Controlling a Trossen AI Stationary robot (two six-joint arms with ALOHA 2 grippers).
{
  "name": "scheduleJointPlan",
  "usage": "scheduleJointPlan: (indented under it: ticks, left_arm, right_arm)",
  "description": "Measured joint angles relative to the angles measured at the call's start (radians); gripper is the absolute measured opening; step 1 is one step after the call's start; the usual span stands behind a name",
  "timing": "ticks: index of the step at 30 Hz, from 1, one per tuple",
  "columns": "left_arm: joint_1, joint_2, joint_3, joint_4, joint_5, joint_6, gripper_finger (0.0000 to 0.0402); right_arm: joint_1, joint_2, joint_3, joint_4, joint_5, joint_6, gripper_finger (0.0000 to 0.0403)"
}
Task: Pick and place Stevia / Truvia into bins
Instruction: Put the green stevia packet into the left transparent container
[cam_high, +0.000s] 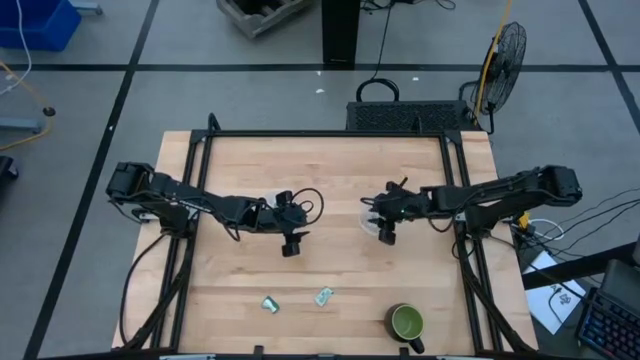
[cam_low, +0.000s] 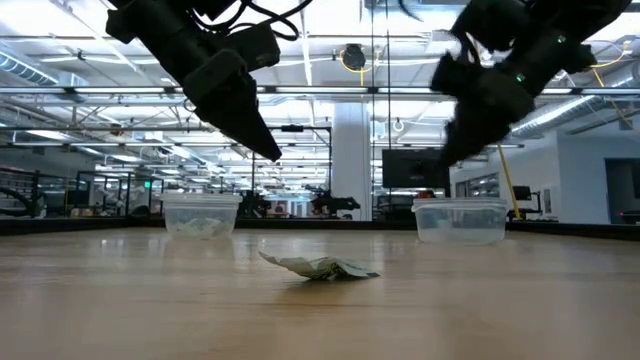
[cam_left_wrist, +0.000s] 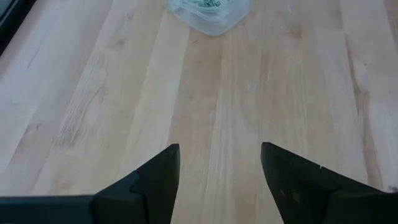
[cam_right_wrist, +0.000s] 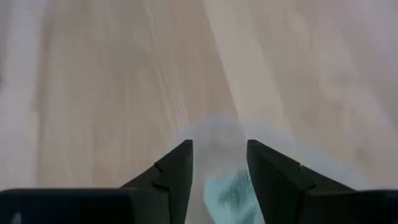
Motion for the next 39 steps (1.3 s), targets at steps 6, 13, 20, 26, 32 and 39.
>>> scheduleJointPlan:
  ticks: [6,13,20,26,32,39]
  left_arm:
    - [0.000,0.000,0.000,0.042,0.083,0.010,0.0232]
    - [-0.022,0.000,0.000,0.119,0.308,0.046,0.0232]
    - [-0.080,0.000,0.000,0.118,0.410,0.142,0.0232]
    - [-0.163,0.000,0.000,0.046,0.412,0.091,0.0232]
    - [-0.279,0.000,0.000,-0.068,0.520,-0.087,0.0232]
    - [-0.445,0.000,0.000,-0.127,0.500,-0.178,0.0232]
  right_arm:
    - [-0.006,-0.046,0.000,0.174,0.001,-0.105,0.0149]
    - [0.024,-0.054,0.001,0.298,-0.235,-0.123,0.0148]
    - [0.149,0.104,0.001,0.554,-0.343,-0.129,0.0149]
    - [0.224,0.309,0.001,0.847,-0.343,-0.132,0.0149]
    - [0.229,0.372,0.001,0.942,-0.340,-0.144,0.0148]
    - [0.229,0.373,0.001,0.950,-0.340,-0.118,0.0145]
